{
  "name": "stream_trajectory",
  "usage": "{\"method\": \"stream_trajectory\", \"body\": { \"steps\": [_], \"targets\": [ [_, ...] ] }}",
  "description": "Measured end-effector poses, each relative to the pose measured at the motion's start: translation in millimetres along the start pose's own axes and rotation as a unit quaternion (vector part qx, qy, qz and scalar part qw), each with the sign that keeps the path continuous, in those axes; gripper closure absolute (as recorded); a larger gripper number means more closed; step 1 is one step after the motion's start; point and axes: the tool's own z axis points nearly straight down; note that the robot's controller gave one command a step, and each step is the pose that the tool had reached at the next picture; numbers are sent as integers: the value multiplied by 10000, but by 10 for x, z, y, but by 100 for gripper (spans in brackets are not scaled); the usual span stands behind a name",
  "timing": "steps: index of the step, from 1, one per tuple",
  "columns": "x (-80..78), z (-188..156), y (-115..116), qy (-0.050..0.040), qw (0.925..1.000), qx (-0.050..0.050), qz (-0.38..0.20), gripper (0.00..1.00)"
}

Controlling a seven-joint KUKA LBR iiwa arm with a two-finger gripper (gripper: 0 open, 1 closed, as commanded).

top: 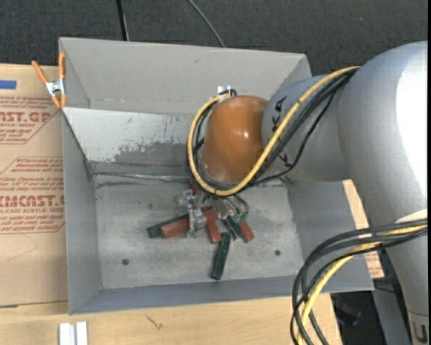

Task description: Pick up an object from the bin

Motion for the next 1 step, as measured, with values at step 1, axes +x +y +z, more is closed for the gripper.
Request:
{"method": "stream_trajectory", "body": {
  "steps": [1],
  "targets": [
    [0, 0, 0, 0, 10000, -1, 3, 100]
  ]
}}
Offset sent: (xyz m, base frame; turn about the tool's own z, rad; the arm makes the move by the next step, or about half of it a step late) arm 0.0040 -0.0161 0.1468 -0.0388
